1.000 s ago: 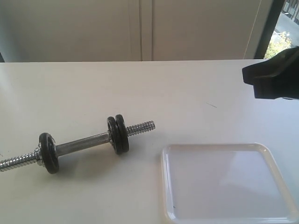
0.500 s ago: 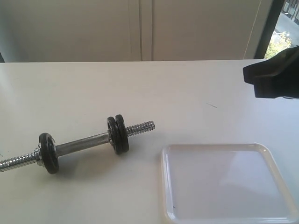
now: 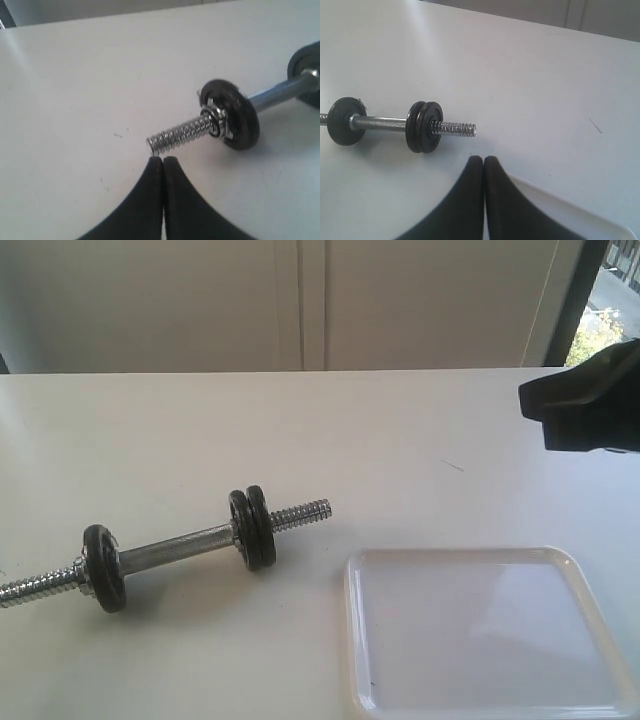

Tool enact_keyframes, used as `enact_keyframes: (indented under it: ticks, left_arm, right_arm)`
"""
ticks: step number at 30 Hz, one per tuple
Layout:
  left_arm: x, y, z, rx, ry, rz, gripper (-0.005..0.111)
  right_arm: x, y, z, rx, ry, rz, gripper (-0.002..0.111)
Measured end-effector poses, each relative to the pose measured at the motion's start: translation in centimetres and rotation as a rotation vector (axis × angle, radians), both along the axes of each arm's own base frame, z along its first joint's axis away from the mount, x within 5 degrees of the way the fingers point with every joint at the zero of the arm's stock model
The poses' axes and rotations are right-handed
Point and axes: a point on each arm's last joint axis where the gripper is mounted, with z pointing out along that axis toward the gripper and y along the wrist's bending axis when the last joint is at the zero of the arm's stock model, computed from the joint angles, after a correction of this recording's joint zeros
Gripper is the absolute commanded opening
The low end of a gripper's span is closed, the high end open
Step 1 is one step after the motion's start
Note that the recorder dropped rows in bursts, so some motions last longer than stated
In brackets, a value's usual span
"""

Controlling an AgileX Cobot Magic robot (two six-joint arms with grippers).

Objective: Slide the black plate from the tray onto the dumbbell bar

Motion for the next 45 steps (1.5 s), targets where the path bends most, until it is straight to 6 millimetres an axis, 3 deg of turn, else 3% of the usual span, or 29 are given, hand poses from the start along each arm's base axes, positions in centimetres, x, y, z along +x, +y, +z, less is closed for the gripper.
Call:
enact_keyframes:
  ticks: [6, 41, 45]
  left_arm:
    - [0.2, 0.0, -2.7, 0.013, 0.072, 0.001, 0.0]
    - [0.3, 0.1, -2.3, -0.025, 0.031, 0.018, 0.0]
    - [0.3, 0.1, -2.3, -0.026, 0.025, 0.019, 0.0]
  right_arm:
    - [0.0, 0.0, 0.0, 0.0, 0.0, 0.0, 0.0]
    - [0.0, 0.0, 0.0, 0.002, 0.001, -0.001, 0.0]
    - [-1.3, -0.3, 1.0, 0.014, -0.055, -0.001, 0.0]
